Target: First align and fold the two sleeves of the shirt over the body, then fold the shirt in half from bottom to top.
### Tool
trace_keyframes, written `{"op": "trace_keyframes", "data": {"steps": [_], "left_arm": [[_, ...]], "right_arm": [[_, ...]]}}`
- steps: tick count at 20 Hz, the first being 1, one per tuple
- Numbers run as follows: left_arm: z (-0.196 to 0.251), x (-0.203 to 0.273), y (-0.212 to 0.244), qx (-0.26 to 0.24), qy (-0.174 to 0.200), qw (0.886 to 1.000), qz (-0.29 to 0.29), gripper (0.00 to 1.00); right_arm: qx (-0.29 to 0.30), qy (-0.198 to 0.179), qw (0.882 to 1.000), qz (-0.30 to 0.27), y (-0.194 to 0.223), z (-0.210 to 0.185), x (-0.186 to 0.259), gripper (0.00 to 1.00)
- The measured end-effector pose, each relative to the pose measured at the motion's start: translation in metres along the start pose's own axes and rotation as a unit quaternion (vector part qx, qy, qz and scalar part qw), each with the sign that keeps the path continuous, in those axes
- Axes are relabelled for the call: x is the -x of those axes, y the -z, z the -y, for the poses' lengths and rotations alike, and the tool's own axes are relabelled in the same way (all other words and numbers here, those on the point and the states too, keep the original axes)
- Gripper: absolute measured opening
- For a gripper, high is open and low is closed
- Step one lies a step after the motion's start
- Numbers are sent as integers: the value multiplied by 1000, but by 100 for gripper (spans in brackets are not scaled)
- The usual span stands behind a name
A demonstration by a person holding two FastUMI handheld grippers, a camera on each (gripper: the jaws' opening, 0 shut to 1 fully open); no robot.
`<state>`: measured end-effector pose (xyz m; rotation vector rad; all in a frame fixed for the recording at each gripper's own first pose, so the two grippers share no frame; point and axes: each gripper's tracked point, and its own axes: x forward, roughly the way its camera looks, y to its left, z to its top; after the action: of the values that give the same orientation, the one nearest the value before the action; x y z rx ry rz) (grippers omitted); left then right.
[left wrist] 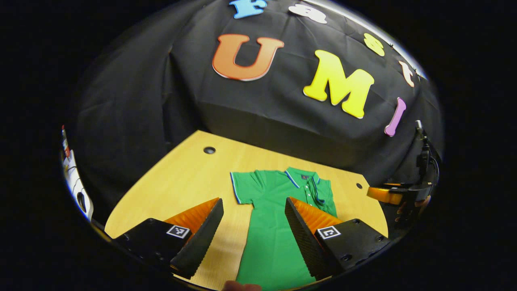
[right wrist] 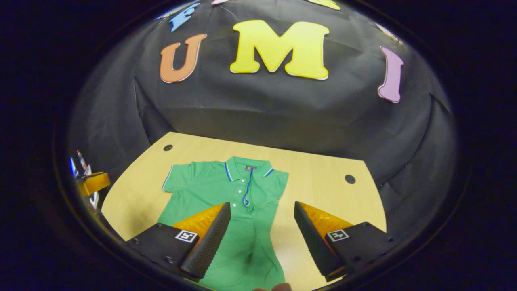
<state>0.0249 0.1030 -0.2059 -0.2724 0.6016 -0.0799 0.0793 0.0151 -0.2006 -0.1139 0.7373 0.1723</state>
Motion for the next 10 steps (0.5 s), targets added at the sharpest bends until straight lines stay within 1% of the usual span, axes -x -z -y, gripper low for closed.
{"op": "trace_keyframes", "data": {"steps": [2, 3, 4, 5, 6, 7, 8, 9, 10], "left_arm": [[-5, -27, 11, 27, 17, 998, -48, 99], [-4, -40, 13, 51, 27, 996, -66, 99], [-6, -48, 17, 73, 33, 993, -88, 99], [-11, -58, 17, 88, 33, 989, -110, 99], [-11, -73, 20, 104, 43, 985, -134, 99], [-12, -82, 20, 121, 53, 979, -158, 99], [-13, -97, 19, 134, 56, 974, -176, 99], [-18, -108, 18, 138, 52, 970, -192, 99], [-25, -121, 17, 134, 47, 968, -206, 98]], "right_arm": [[14, -3, 1000, 9, 7, 10, 30, 99], [16, -8, 1000, 9, 14, 14, 43, 99], [16, -11, 1000, 6, 19, 19, 54, 94], [18, -9, 1000, 4, 25, 26, 64, 94], [24, -3, 1000, 4, 29, 34, 72, 98], [33, 4, 999, 6, 34, 42, 78, 98], [43, 13, 999, 5, 38, 50, 84, 98], [48, 16, 999, 2, 44, 55, 88, 93], [47, 13, 999, -3, 49, 56, 91, 100]]}}
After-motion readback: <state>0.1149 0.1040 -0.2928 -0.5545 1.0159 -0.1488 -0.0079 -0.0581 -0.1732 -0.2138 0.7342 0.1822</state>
